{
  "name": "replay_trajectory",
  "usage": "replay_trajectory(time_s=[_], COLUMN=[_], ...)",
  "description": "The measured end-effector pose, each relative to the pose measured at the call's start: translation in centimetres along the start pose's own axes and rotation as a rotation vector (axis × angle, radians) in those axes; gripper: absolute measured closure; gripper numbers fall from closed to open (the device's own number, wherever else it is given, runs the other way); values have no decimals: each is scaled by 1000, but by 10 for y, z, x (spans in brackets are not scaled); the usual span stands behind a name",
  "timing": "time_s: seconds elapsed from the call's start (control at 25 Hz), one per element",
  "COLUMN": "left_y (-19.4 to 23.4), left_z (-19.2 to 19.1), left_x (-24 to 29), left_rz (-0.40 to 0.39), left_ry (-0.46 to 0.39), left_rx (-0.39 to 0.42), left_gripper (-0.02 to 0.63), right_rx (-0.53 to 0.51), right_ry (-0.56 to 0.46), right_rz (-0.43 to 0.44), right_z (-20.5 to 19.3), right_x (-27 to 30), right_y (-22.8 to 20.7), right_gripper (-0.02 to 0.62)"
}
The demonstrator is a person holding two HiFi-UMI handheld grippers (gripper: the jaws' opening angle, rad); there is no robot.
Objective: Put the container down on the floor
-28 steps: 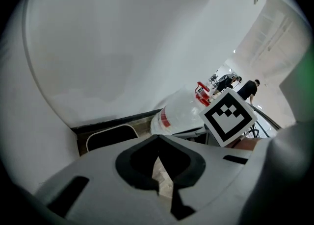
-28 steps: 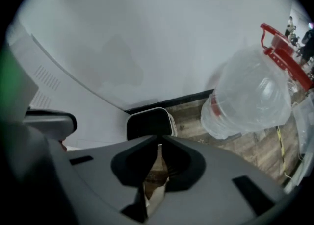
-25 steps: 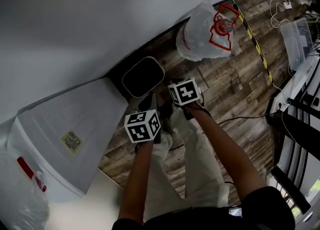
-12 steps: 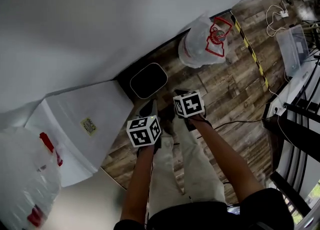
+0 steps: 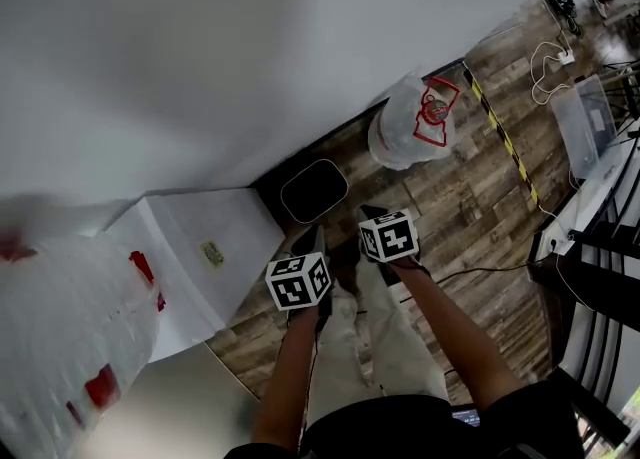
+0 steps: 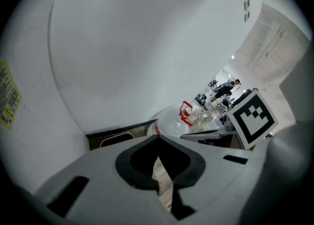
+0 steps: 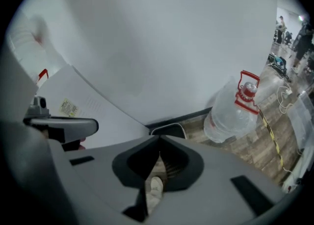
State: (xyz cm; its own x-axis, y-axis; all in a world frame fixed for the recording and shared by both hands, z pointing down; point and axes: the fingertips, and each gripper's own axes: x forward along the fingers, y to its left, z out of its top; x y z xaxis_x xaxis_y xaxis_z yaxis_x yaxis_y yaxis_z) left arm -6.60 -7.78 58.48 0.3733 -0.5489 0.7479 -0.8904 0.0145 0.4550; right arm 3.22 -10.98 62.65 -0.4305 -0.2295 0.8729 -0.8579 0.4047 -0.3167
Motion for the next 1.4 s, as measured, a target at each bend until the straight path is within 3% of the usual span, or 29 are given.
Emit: replay_trajectory(time_s=[0.56,0.8,1.4], left_y=[-48,-82,-137], left_z=[67,107,158], left_x=[-62,-105,-197], left_rz=[-57,-24,-52], left_ry=[-103,-168,-288], left_rx=[81,236,328], left_gripper=[592,592,592], right_rx=[-26,-16,-70], right_ry=[-128,-225,-448], right_rz=[62,119,217], right_z=[47,83,148], right_x=[-80,-138,-263], right_y=[49,75,137], right_gripper=[565,565,565])
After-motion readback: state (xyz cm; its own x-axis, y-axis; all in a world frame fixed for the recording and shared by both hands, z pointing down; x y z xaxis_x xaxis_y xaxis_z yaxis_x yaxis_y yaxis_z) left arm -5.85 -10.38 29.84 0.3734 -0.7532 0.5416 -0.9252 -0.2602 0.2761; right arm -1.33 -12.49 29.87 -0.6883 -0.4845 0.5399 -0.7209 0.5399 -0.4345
